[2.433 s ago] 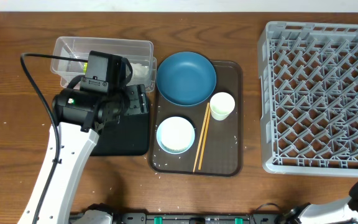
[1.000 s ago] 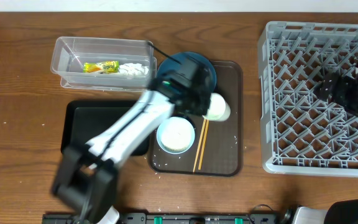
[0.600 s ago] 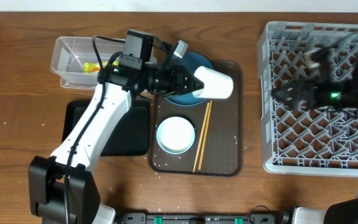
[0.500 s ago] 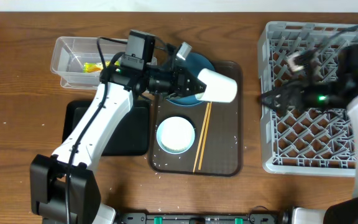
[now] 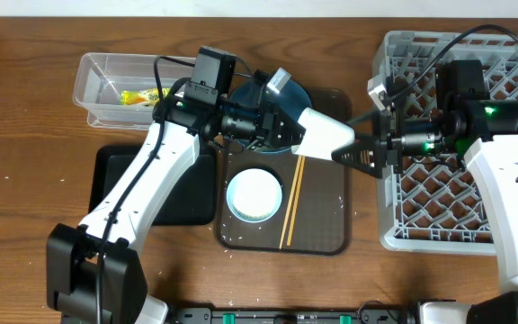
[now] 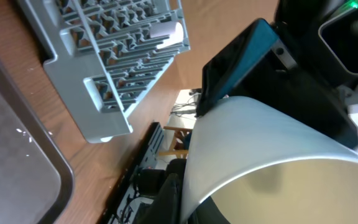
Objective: Sort waste into correct bins and load items into the dishwasher rack
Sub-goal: 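Place the white cup into the dish rack with the right gripper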
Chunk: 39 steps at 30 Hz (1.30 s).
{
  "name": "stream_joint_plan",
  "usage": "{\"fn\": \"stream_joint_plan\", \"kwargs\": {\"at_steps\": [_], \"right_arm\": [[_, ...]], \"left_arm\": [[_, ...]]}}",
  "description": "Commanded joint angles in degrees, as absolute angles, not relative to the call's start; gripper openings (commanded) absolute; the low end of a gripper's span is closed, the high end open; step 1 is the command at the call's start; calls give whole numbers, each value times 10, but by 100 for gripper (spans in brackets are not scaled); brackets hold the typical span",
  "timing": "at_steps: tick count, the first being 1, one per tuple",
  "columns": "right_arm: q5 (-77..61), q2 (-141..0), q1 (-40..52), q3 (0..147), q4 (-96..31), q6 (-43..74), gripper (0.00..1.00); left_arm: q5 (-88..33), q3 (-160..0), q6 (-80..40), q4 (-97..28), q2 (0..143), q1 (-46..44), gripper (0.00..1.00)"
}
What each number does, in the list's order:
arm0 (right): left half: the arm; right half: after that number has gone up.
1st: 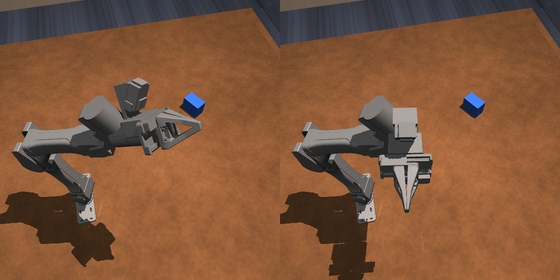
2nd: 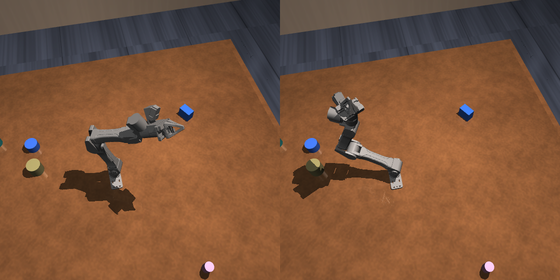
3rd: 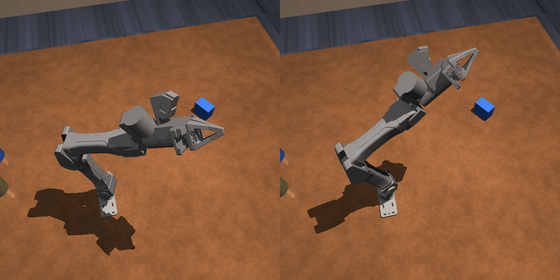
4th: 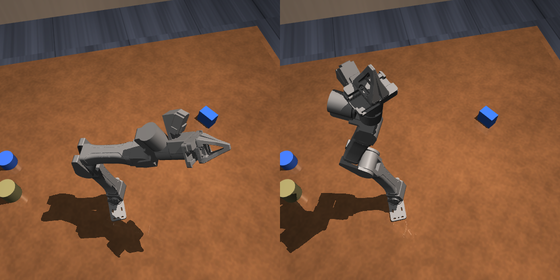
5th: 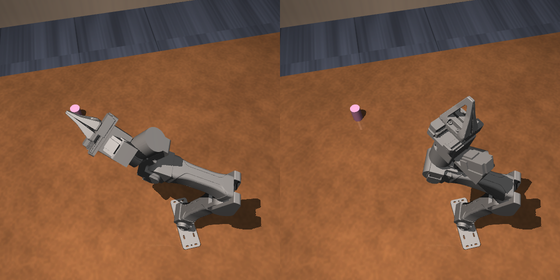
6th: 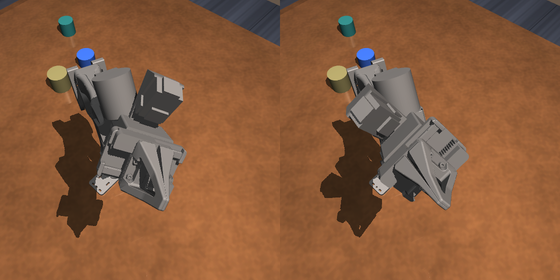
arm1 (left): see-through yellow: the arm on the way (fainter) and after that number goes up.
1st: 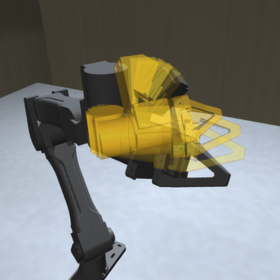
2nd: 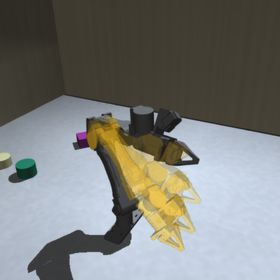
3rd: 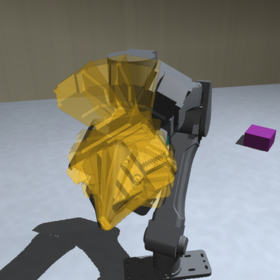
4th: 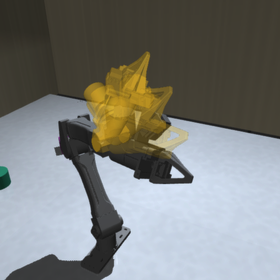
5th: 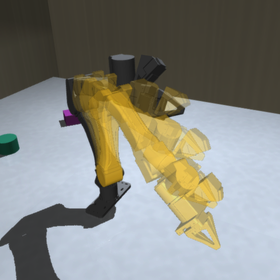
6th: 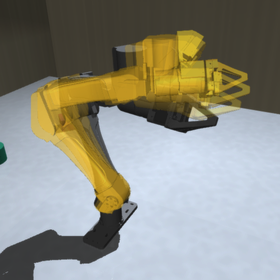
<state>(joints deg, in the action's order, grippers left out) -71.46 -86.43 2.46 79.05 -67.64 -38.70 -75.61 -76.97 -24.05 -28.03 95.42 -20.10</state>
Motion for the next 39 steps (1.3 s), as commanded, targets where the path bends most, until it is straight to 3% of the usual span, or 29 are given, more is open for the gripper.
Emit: {"fn": "stream_joint_plan", "kwargs": {"at_steps": [1, 3, 4, 7, 9, 12, 15, 20, 26, 39], "right_arm": [[-765, -864, 31, 788, -682, -395, 57], [-765, -864, 31, 788, -683, -395, 47], [-762, -864, 31, 788, -684, -395, 47], [-721, -864, 30, 788, -686, -389, 38], [-671, -864, 30, 788, -686, -366, 33], [-558, -862, 20, 791, -683, -298, 20], [-421, -856, -8, 802, -683, -199, 12], [-147, -833, -70, 844, -691, -28, 2], [77, -821, -145, 881, -717, 68, 1], [111, -925, -305, 881, -757, 118, 2]], "left_arm": [[-761, -775, -243, -278, 955, -202, 6], [-761, -775, -243, -277, 955, -202, 8], [-760, -775, -243, -277, 955, -202, 13], [-733, -775, -237, -280, 955, -202, 49], [-680, -775, -216, -300, 955, -202, 58], [-493, -775, -188, -391, 955, -202, 70], [-332, -775, -158, -472, 950, -200, 73], [-201, -775, -152, -540, 911, -178, 75], [-93, -775, -152, -574, 824, -158, 75], [-83, -775, -152, -582, 767, -157, 75]]}}
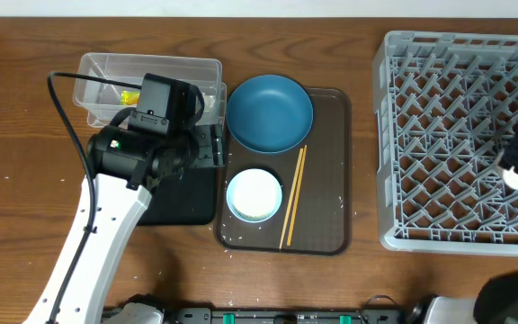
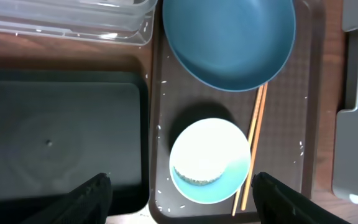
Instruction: Sort waste into correct bins and load items into the dishwasher rack
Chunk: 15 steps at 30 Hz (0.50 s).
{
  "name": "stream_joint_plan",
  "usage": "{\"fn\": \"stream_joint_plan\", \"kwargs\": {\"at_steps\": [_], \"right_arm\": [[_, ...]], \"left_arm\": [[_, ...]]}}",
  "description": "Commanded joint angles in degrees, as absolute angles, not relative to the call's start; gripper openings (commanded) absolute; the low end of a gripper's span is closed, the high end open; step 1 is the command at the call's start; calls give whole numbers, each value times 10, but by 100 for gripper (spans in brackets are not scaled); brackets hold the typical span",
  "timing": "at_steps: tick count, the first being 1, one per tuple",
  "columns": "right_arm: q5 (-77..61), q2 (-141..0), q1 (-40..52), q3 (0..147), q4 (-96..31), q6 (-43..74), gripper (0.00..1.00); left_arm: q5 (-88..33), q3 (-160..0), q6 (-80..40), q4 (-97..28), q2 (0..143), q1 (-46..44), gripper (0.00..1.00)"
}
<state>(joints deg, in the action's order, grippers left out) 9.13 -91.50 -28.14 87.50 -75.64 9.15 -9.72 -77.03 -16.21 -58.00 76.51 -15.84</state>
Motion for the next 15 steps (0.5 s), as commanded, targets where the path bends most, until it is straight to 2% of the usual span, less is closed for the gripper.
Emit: {"fn": "stream_joint_plan", "kwargs": {"at_steps": [1, 6, 7, 8, 11, 12, 13, 15], "right_arm": [[109, -931, -317, 881, -756, 120, 2], [74, -960, -351, 881, -758, 119, 7], [75, -966, -354, 881, -759, 119, 12], [75, -972, -355, 881, -759, 119, 20], [70, -983, -356, 881, -758, 119, 79], [64, -984, -356, 881, -756, 120, 90], [54, -984, -356, 881, -752, 120, 96], [34, -981, -356, 881, -744, 120, 99]], "left_arm": [[-83, -775, -152, -583, 767, -157, 75], [-83, -775, -153, -582, 767, -157, 75], [-83, -775, -153, -582, 767, -157, 75], [-83, -775, -153, -582, 767, -157, 75], [-83, -775, -152, -582, 767, -157, 75], [-83, -775, -152, -582, 767, -157, 76], [-83, -775, -152, -583, 767, -157, 77], [-83, -775, -152, -583, 767, -157, 79]]}}
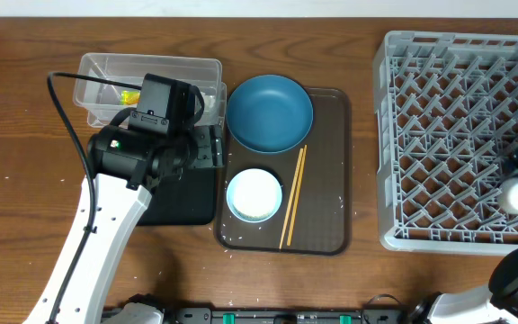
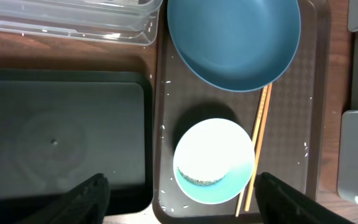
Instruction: Sort waste into correct bins and load items into the dishwasher rack
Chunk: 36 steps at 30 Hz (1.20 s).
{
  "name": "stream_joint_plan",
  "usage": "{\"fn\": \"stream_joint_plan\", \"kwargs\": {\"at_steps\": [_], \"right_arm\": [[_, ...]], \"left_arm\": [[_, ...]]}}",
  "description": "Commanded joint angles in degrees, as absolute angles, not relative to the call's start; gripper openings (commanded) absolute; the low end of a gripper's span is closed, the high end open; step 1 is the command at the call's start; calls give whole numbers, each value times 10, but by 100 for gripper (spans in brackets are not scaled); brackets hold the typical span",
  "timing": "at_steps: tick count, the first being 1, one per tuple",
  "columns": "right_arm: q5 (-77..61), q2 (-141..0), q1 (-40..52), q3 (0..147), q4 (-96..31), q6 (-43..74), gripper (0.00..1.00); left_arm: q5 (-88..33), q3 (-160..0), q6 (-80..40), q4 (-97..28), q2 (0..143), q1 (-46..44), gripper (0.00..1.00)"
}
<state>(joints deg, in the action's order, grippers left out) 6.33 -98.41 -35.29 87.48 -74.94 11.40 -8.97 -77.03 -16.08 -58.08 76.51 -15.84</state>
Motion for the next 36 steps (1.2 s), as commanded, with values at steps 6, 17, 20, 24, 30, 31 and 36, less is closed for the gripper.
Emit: {"fn": "stream_joint_plan", "kwargs": {"at_steps": [6, 17, 20, 24, 30, 31, 36], "right_arm": [[-56, -957, -349, 898, -743, 96, 98], [-193, -868, -188, 899, -726, 1, 94], [-180, -869, -133, 896, -729, 4, 94], [-101, -870, -79, 884, -730, 29, 93], [-30, -870, -59, 884, -733, 70, 95], [-30, -870, -59, 884, -735, 70, 95], [-30, -870, -59, 884, -736, 70, 95]], "left_arm": [[-83, -775, -152, -592, 767, -157, 79], [-85, -752, -153, -625, 769, -159, 79], [-85, -740, -153, -620, 772, -172, 79], [-85, -713, -154, -589, 779, -210, 79], [-85, -680, -179, -524, 821, -283, 79], [-85, -679, -179, -515, 836, -295, 79], [-85, -679, -196, -467, 915, -350, 74]]}}
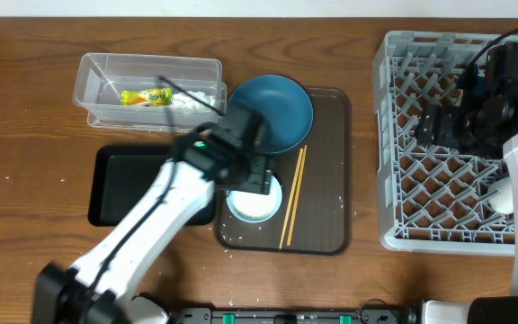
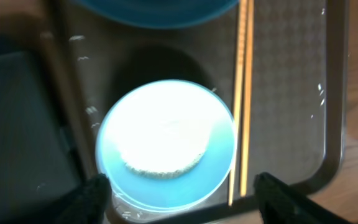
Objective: Sort waste into correct bins and load items into the dishwasher rack
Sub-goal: 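Lift the bowl and tip the rice onto the black tray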
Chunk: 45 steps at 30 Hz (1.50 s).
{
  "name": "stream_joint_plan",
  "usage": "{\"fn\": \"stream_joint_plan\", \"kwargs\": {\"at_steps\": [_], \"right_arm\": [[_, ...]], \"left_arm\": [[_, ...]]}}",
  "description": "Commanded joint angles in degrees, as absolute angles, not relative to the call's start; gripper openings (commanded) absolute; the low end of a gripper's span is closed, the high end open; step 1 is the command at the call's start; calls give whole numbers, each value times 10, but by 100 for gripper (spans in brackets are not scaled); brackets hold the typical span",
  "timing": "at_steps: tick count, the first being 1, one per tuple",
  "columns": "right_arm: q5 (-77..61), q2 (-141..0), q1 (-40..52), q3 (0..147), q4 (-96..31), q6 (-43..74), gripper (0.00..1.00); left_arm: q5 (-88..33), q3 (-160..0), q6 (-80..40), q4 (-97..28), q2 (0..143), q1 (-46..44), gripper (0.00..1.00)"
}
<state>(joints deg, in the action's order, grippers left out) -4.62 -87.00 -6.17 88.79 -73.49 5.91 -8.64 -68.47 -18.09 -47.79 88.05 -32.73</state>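
Observation:
A small light-blue bowl (image 2: 166, 146) with white rice in it sits on the brown tray (image 2: 291, 124), next to a pair of chopsticks (image 2: 244, 93). My left gripper (image 2: 182, 196) hangs open just above this bowl (image 1: 254, 196), its fingertips (image 2: 92, 193) spread wider than the rim. Behind it stands the big blue bowl (image 1: 272, 112). My right gripper (image 1: 432, 126) is over the grey dishwasher rack (image 1: 421, 72); its jaws are too dark to read. A white cup (image 1: 500, 196) shows in the rack beside the right arm.
A black tray (image 1: 124, 184) lies left of the brown tray. Behind it is a clear bin (image 1: 97, 67) holding a yellow wrapper (image 1: 142, 96). Rice grains are scattered on the brown tray. The rack fills the right side of the table.
My left gripper was high over the seam between the black and brown trays; now it is lower and further right, over the small bowl. The right arm now reaches over the rack's middle.
Both grippers met at a white cup above the brown tray. Then my left gripper stood open over the black tray's edge while the cup was over the rack's right side. Now the cup shows in the rack and my left gripper is over the rice bowl.

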Motion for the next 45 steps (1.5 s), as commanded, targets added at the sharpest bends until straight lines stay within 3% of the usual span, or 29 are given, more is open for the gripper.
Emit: {"fn": "stream_joint_plan", "kwargs": {"at_steps": [1, 8, 11, 15, 19, 34, 39, 45], "right_arm": [[-30, -870, -59, 884, -736, 70, 95], [-30, -870, -59, 884, -736, 70, 96], [-30, -870, -59, 884, -736, 70, 96], [-30, -870, -59, 884, -736, 70, 96], [-30, -870, -59, 884, -737, 70, 96], [-27, -870, -60, 884, -737, 66, 96], [-27, -870, -60, 884, -738, 61, 97], [-28, -870, -60, 884, -744, 54, 98]], "left_arm": [[-85, -679, -202, -459, 929, -359, 73], [-85, -679, -217, -416, 1023, -413, 64], [-83, -679, -217, -415, 1048, -426, 55], [-79, -679, -217, -409, 1066, -431, 24], [-79, -679, -217, -411, 1066, -431, 7], [-79, -715, -205, -536, 922, -403, 6], [-97, -715, -183, -557, 854, -322, 6], [-307, -713, -71, -566, 837, -169, 6]]}}
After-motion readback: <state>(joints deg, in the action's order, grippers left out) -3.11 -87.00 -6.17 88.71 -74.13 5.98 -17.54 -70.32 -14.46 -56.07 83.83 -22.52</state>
